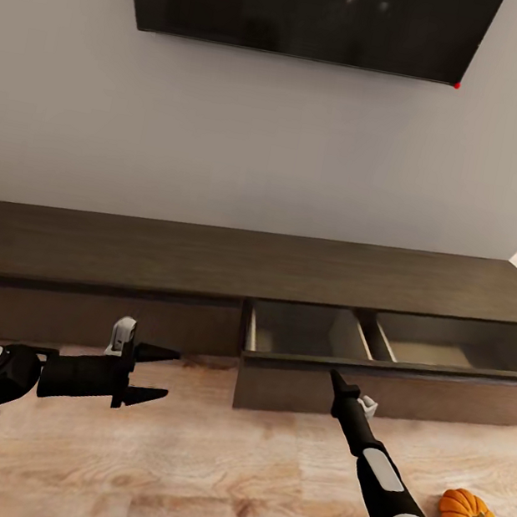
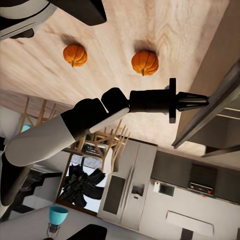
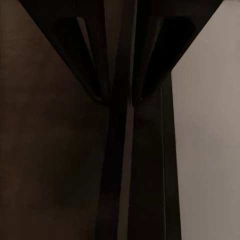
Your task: Place each of the two pumpkins and all three candles from the living room inside a cabinet in the living room (use any cabinet), then make sure every cabinet is closed, and position the cauldron so it is next to a table in the living room.
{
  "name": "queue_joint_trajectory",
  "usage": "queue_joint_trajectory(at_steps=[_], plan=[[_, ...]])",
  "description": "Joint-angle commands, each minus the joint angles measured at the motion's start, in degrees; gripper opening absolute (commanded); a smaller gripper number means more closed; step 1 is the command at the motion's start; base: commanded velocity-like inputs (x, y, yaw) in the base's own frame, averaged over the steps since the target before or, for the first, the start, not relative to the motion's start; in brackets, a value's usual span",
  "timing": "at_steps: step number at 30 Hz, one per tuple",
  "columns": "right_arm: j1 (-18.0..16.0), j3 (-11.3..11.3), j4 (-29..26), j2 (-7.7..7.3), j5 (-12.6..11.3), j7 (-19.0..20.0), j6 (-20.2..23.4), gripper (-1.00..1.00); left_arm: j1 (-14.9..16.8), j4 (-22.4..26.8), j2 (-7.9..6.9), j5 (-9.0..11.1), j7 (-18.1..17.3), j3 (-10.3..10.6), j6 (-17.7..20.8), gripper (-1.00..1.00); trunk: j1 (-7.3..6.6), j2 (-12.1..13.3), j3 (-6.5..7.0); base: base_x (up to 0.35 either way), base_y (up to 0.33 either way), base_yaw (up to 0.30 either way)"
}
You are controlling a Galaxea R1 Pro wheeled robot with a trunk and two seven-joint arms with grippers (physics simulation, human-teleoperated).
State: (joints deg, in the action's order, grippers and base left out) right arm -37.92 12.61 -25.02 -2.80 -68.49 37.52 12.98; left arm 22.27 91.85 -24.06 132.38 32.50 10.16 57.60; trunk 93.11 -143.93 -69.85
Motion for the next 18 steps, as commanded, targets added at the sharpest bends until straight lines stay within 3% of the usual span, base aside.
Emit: queue_joint_trajectory(at_steps=[1, 6, 18], plan=[[-0.1, -0.7, 0.0, 1.05, -0.3, 1.1, 1.0, -1.0, 0.1, 0.0, -0.02, 0.6, 0.5, 0.0, 0.0, 1.0, -0.05, 0.0, -0.03, -0.215, 0.0, 0.0], [-0.1, -0.7, 0.0, 1.05, -0.3, 1.1, 1.0, -1.0, 0.1, 0.0, -0.02, 0.6, 0.5, 0.1, 0.0, 1.0, -0.05, 0.0, -0.03, -0.18, 0.0, 0.0], [-0.1, -0.7, 0.0, 1.05, -0.3, 1.1, 1.0, -1.0, 0.0, 0.0, -0.02, 0.6, 0.5, 0.1, 0.0, 1.0, -0.05, 0.0, -0.03, -0.066, 0.0, 0.0]])
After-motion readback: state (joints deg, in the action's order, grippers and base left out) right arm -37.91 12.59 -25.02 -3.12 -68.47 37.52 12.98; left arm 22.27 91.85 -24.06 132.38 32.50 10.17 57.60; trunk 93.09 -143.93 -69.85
